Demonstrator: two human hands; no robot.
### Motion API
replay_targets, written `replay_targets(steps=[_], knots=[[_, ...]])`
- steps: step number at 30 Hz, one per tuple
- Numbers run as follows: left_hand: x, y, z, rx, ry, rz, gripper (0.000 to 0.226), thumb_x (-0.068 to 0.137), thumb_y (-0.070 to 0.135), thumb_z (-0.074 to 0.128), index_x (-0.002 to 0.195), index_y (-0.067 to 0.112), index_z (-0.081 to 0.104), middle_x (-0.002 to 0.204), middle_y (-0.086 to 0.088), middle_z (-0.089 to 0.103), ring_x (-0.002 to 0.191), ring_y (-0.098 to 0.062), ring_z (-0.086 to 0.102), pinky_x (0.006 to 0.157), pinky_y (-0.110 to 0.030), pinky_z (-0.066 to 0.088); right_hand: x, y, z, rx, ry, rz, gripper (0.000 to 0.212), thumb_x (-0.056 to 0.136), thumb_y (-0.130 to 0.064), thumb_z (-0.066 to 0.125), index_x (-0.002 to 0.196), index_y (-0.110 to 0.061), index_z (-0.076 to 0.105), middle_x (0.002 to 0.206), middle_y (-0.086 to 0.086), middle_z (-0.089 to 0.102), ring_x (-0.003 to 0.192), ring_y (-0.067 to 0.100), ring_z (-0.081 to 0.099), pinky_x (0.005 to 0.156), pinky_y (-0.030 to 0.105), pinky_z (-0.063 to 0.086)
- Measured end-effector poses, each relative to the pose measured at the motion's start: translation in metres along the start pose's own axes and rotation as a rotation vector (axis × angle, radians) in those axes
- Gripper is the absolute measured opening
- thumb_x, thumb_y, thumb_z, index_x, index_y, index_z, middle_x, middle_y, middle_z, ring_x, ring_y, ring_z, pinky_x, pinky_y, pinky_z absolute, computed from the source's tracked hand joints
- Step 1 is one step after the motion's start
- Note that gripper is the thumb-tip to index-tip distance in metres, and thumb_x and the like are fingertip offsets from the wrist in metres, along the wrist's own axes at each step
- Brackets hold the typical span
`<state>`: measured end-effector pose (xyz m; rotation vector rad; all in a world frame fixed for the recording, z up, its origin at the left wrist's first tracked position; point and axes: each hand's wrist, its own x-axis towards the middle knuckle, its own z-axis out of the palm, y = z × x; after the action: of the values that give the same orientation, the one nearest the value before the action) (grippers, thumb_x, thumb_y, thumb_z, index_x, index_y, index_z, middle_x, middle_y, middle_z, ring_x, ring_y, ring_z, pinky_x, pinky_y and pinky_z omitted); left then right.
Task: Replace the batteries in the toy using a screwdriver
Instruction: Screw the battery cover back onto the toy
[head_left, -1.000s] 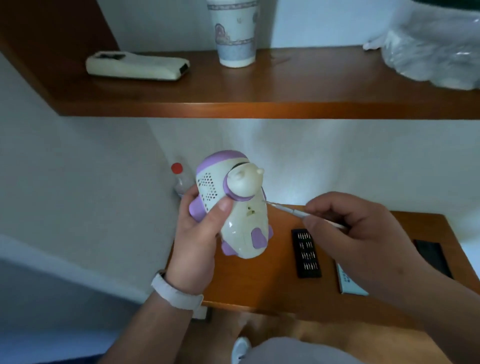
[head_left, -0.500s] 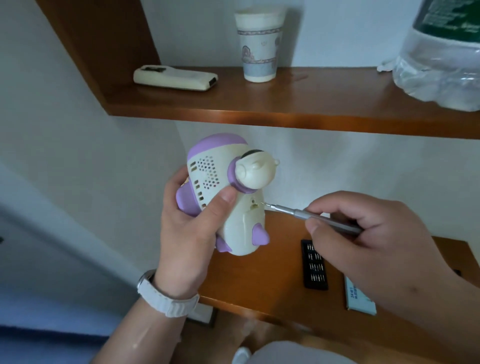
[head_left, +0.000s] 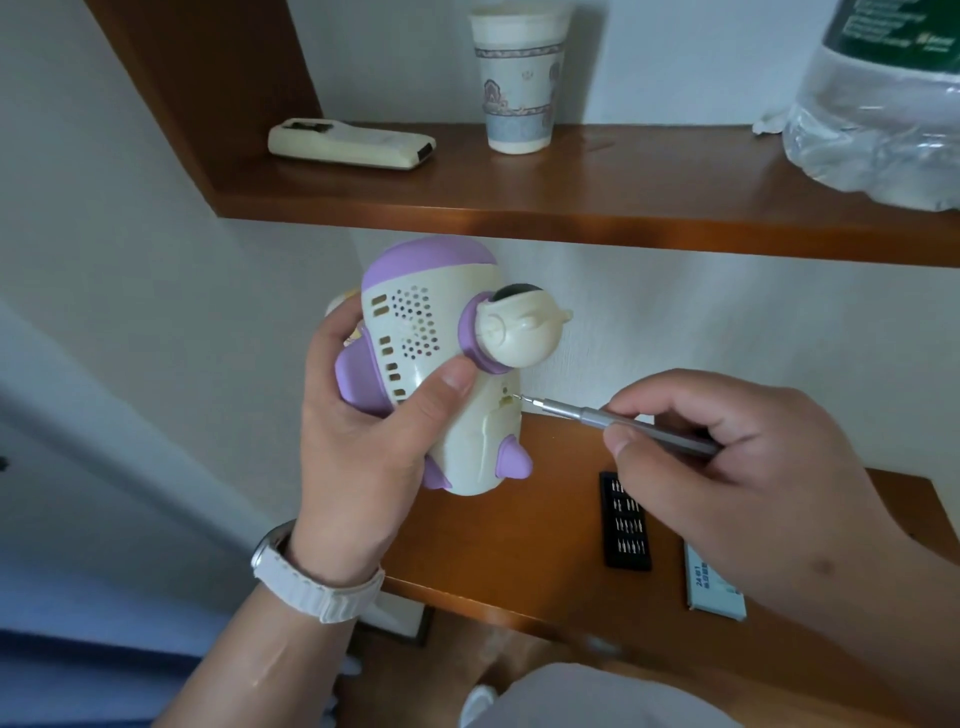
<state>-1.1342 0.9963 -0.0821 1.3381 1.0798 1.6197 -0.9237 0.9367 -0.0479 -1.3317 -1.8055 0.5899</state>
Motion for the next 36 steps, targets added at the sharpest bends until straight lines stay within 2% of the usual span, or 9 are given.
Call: replay_targets(steps=[3,10,18,21,28,31,36], knots=[[-0.001,0.0,0.001,-0.002,-0.026,0.026,0.064,0.07,0.04,0.081,0.126,0.027,0.052,0.104,0.012,0.07,0.092,-0.012,0.071,0.061,-0.024,0.058,-0.001,0.0,0.001,-0.008,0.01,0.001,0.007,0.083,-0.034,0.06,0.082,-0.036,0.067,0.059,-0.009,0.059,0.047,0.006,0.053,0.039,0.007,0.032],[-0.001,-0.001,0.0,0.004,-0.052,0.017,0.075,0.069,0.041,0.082,0.133,0.021,0.048,0.111,0.006,0.068,0.1,-0.021,0.071,0.064,-0.028,0.06,-0.001,0.002,0.005,-0.012,0.029,0.008,0.008,0.082,-0.032,0.062,0.077,-0.036,0.066,0.06,-0.009,0.06,0.047,0.003,0.052,0.041,0.005,0.032],[-0.002,-0.001,-0.001,0.059,-0.072,0.031,0.079,0.068,0.044,0.082,0.135,0.024,0.046,0.118,-0.003,0.066,0.104,-0.031,0.069,0.058,-0.033,0.061,-0.001,0.004,0.01,-0.035,0.035,0.023,0.008,0.08,-0.032,0.062,0.076,-0.038,0.064,0.056,-0.017,0.056,0.046,0.002,0.051,0.042,0.004,0.032],[-0.004,-0.001,0.0,0.09,-0.071,0.053,0.078,0.068,0.044,0.083,0.135,0.026,0.047,0.115,0.004,0.067,0.102,-0.026,0.071,0.056,-0.032,0.061,-0.001,0.005,0.01,-0.072,0.028,0.034,0.006,0.081,-0.033,0.06,0.077,-0.036,0.064,0.059,-0.016,0.057,0.048,0.004,0.051,0.042,0.005,0.033],[-0.005,-0.005,0.002,0.131,-0.081,0.094,0.075,0.069,0.04,0.084,0.133,0.032,0.047,0.116,0.011,0.066,0.106,-0.018,0.069,0.067,-0.029,0.061,-0.002,0.008,0.009,-0.093,-0.011,0.05,0.007,0.083,-0.04,0.059,0.078,-0.038,0.055,0.06,-0.013,0.057,0.051,0.007,0.053,0.044,0.008,0.037],[-0.005,-0.007,0.004,0.144,-0.09,0.097,0.074,0.069,0.042,0.084,0.133,0.034,0.047,0.114,0.012,0.067,0.104,-0.019,0.069,0.065,-0.029,0.061,-0.001,0.01,0.006,-0.104,-0.053,0.056,0.008,0.079,-0.037,0.057,0.079,-0.04,0.049,0.065,-0.014,0.059,0.054,0.006,0.055,0.046,0.007,0.038],[-0.006,-0.007,0.008,0.17,-0.094,0.1,0.072,0.067,0.047,0.084,0.129,0.044,0.049,0.112,0.014,0.068,0.099,-0.018,0.071,0.057,-0.031,0.061,-0.001,0.013,0.001,-0.109,-0.055,0.027,0.004,0.081,-0.034,0.057,0.081,-0.033,0.053,0.068,-0.01,0.062,0.055,0.012,0.056,0.045,0.01,0.039]])
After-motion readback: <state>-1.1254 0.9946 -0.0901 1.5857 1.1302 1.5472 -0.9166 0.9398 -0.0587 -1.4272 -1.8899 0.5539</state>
